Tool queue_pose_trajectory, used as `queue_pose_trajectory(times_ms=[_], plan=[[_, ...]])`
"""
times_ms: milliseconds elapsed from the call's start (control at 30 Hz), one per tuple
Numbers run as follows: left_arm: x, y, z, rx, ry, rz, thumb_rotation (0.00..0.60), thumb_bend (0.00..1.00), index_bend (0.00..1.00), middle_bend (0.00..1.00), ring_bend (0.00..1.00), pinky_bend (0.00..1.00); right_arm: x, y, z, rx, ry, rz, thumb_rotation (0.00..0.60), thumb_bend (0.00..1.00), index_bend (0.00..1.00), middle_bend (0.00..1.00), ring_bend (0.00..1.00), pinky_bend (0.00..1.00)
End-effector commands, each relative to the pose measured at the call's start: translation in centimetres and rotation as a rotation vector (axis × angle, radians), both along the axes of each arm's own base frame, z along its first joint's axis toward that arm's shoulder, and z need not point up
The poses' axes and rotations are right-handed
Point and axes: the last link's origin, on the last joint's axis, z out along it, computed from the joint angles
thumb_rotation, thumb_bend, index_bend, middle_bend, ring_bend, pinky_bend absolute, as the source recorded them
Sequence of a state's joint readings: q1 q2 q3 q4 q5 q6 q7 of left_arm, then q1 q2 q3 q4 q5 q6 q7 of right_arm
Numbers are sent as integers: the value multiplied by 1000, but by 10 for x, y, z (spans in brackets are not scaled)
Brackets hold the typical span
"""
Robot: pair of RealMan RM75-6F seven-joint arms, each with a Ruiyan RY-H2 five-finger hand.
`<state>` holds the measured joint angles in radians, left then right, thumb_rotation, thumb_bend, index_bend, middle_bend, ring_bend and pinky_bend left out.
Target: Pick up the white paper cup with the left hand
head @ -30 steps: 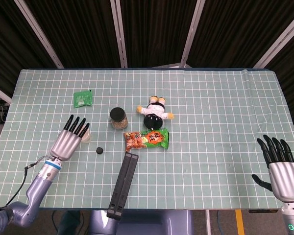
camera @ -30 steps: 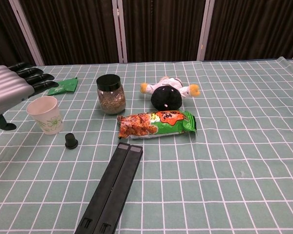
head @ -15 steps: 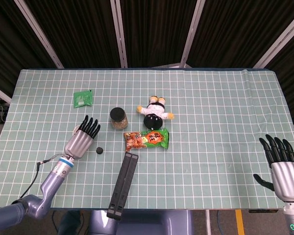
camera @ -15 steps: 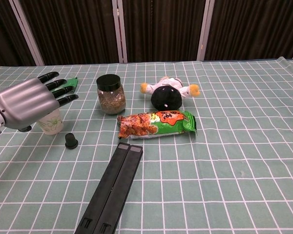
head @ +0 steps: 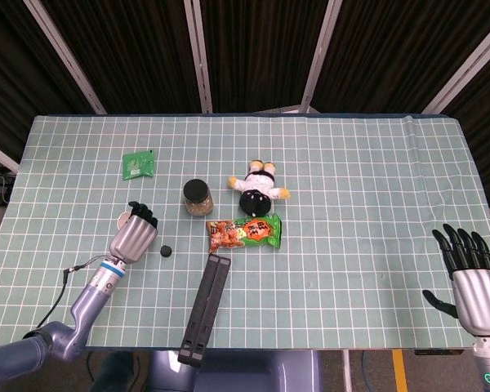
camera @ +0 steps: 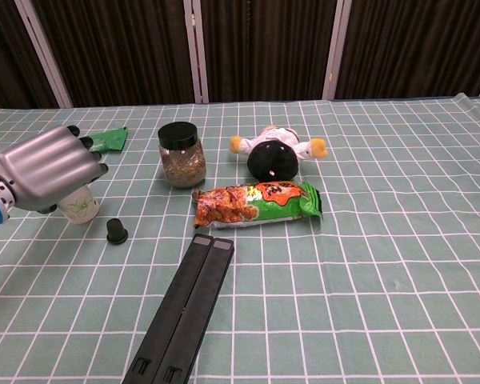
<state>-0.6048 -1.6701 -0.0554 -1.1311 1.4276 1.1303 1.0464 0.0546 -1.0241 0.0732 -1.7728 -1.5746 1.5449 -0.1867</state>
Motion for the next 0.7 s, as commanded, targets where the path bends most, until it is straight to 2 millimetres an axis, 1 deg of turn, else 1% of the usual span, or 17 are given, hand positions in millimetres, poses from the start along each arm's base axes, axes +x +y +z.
queue_pose_trajectory(times_ms=[33, 100, 167, 200, 233, 267, 300, 333, 433, 500, 567, 700], plan=[[-1, 1, 3, 8, -27, 13, 600, 43, 474, 399, 306, 330, 0, 0, 0, 1, 1, 1, 600, 0, 0, 0, 0, 0], [-1, 1, 7, 14, -67, 29, 600, 43, 473, 399, 306, 330, 0, 0, -1, 3, 1, 1, 600, 0, 0, 0, 0, 0], [-1, 3, 16, 26, -174, 83, 600, 44, 474, 398, 306, 330, 0, 0, -1, 3, 1, 1, 600, 0, 0, 0, 0, 0], [-5, 11, 34, 67, -442, 221, 600, 44, 474, 395, 305, 331, 1, 1, -1, 4, -1, 2, 600, 0, 0, 0, 0, 0], [-8, 14, 42, 62, -561, 282, 600, 43, 475, 392, 305, 331, 1, 1, -1, 4, -1, 2, 600, 0, 0, 0, 0, 0], [-11, 17, 49, 55, -632, 318, 600, 43, 476, 390, 305, 331, 1, 1, -1, 5, -1, 2, 600, 0, 0, 0, 0, 0], [-15, 22, 59, 58, -759, 377, 600, 42, 476, 387, 304, 331, 1, 1, -1, 6, 0, 2, 600, 0, 0, 0, 0, 0], [-16, 23, 62, 52, -794, 393, 600, 42, 477, 385, 304, 330, 1, 1, -1, 6, 0, 2, 600, 0, 0, 0, 0, 0], [-26, 28, 80, 29, -1027, 501, 600, 43, 477, 378, 301, 315, 1, 1, -3, 11, 1, 4, 600, 0, 0, 0, 0, 0], [-35, 30, 85, -2, -1160, 594, 600, 44, 476, 377, 297, 307, 2, 0, -4, 15, 2, 5, 600, 0, 0, 0, 0, 0], [-41, 32, 86, -29, -1239, 667, 600, 44, 476, 372, 292, 301, 3, 0, -5, 18, 2, 6, 600, 0, 0, 0, 0, 0], [-51, 33, 81, -57, -1313, 743, 600, 43, 475, 360, 278, 289, 3, 0, -6, 21, 5, 5, 600, 0, 0, 0, 0, 0]])
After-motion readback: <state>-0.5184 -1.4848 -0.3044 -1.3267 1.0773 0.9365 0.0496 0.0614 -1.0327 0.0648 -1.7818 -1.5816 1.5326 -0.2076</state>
